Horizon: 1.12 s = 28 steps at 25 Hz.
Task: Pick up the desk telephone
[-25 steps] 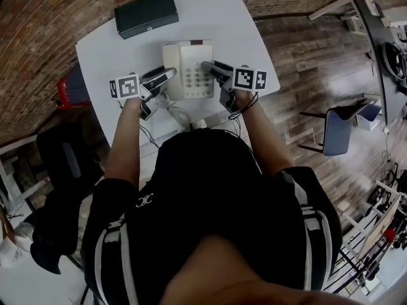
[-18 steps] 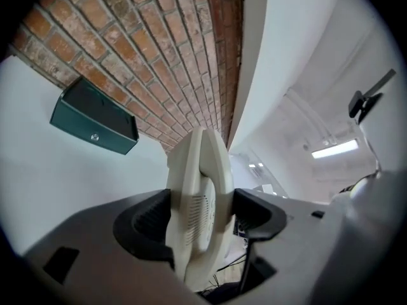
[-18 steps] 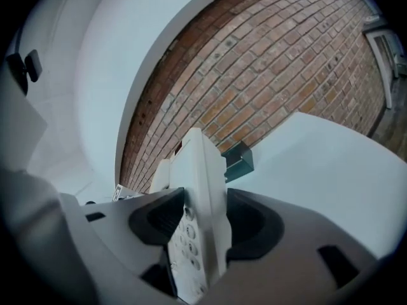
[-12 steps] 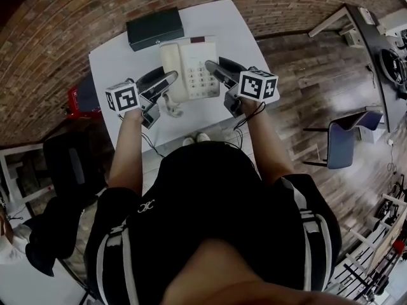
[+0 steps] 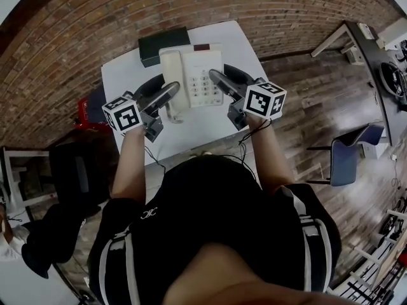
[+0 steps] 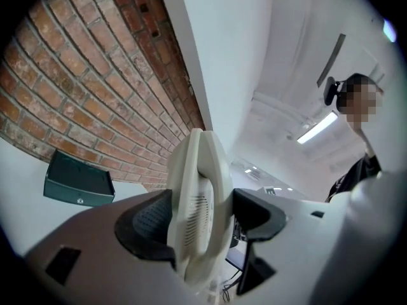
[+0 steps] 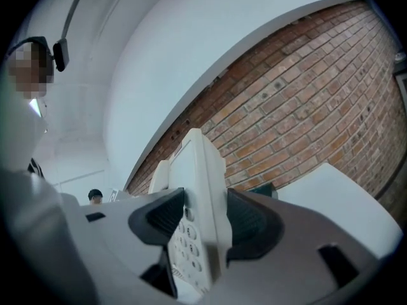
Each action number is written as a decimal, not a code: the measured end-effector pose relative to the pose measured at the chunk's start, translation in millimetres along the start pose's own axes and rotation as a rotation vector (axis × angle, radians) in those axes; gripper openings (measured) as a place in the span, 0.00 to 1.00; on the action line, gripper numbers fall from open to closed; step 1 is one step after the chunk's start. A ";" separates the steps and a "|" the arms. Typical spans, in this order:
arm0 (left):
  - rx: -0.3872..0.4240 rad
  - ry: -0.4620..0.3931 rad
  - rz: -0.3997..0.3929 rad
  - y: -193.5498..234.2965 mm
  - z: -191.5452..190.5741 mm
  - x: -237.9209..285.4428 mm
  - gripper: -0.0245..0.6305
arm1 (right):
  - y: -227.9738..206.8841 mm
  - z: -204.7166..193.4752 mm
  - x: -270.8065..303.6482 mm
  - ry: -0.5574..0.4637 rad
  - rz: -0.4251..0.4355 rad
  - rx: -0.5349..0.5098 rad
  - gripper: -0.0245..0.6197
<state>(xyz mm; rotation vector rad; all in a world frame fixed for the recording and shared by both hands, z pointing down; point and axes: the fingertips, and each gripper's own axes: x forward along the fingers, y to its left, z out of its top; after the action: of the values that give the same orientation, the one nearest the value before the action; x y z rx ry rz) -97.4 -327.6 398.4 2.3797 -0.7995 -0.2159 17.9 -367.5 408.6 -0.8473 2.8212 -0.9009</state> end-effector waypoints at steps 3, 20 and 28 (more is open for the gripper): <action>0.046 -0.040 -0.007 -13.8 10.7 -7.8 0.50 | 15.7 11.6 -2.8 -0.034 0.023 -0.041 0.34; 0.044 -0.020 -0.012 -16.1 9.4 -8.2 0.50 | 18.2 13.9 -4.8 -0.036 0.018 -0.055 0.34; 0.036 -0.003 -0.004 -12.3 8.1 -6.6 0.50 | 13.8 11.1 -2.6 -0.030 0.018 -0.034 0.34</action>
<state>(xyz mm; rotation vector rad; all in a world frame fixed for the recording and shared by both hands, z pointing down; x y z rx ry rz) -99.4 -320.0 384.3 2.4157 -0.8064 -0.2087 15.8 -362.6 391.5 -0.8303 2.8220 -0.8331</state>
